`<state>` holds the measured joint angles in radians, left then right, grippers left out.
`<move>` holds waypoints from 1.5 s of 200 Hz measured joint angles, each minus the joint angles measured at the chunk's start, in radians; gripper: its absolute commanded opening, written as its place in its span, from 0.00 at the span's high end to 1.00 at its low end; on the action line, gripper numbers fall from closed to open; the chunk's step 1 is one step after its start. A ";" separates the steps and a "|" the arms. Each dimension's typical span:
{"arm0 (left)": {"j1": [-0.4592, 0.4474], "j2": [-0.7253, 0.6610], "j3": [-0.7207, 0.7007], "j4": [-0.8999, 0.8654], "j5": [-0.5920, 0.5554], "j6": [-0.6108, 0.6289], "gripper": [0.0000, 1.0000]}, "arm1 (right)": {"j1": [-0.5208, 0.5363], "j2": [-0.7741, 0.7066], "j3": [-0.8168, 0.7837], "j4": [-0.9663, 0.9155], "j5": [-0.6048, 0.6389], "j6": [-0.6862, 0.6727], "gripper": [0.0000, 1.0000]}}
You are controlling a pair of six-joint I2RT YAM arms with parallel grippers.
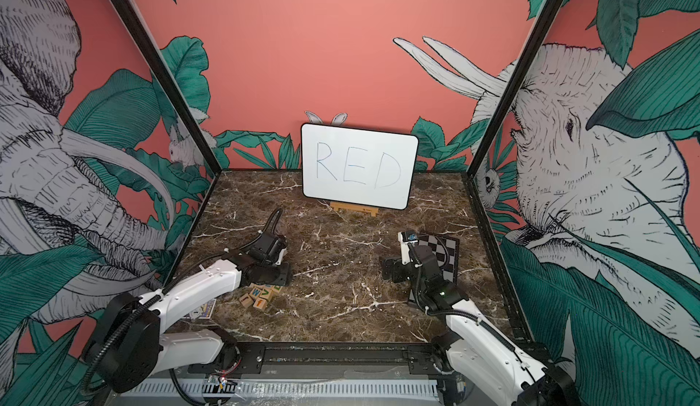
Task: Assemble the uppercase word "red" with letter blocks
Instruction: Pick up the letter block from the center of the board.
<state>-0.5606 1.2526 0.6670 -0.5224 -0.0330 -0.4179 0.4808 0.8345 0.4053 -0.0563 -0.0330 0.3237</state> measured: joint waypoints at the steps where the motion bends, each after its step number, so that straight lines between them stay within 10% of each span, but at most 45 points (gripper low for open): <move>1: 0.000 0.000 0.000 0.001 0.001 0.000 0.39 | 0.000 0.001 0.000 0.000 0.000 0.000 0.05; 91: 0.000 -0.087 -0.057 0.087 0.166 -0.019 0.35 | 0.008 0.021 0.000 0.001 0.014 -0.003 0.05; 139: 0.000 -0.208 -0.043 0.026 0.038 0.003 0.41 | 0.010 0.021 0.000 0.002 0.019 -0.003 0.04; 300: -0.011 0.018 0.010 -0.054 -0.031 0.045 0.45 | 0.016 0.037 0.000 0.015 0.019 -0.003 0.04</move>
<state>-0.5720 1.2709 0.6769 -0.5762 -0.0643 -0.3729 0.4969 0.8711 0.4053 -0.0410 -0.0135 0.3206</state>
